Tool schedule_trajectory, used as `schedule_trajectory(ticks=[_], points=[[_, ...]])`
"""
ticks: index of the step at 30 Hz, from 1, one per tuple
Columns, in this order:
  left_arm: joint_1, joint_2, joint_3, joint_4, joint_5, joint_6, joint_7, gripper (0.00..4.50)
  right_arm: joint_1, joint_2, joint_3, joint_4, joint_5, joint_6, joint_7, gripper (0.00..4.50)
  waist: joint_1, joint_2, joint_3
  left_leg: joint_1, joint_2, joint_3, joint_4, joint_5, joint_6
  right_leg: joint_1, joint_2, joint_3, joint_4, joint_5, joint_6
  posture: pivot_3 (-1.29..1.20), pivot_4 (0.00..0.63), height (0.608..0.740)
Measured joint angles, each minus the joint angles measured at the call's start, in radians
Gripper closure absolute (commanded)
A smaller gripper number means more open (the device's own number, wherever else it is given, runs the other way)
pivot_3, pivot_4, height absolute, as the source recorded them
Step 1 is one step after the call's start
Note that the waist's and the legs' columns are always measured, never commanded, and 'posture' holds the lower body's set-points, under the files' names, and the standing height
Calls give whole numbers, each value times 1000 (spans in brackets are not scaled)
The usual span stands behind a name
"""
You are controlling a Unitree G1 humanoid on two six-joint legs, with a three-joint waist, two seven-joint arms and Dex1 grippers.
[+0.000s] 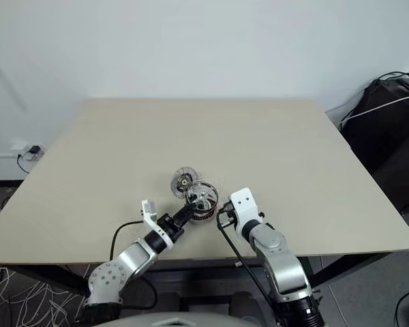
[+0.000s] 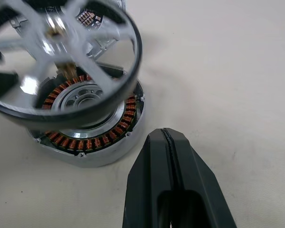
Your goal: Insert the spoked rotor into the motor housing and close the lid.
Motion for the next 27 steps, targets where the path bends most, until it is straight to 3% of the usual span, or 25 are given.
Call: schedule_trajectory(ticks=[27], points=[[-55,-18,25,112,98,-26,-33,4070,7,-5,-5,-2,2,1,-1,4500,1,0,0,0,0,0,0,0,-1,0,-1,0,0,0,0,0,0,740]])
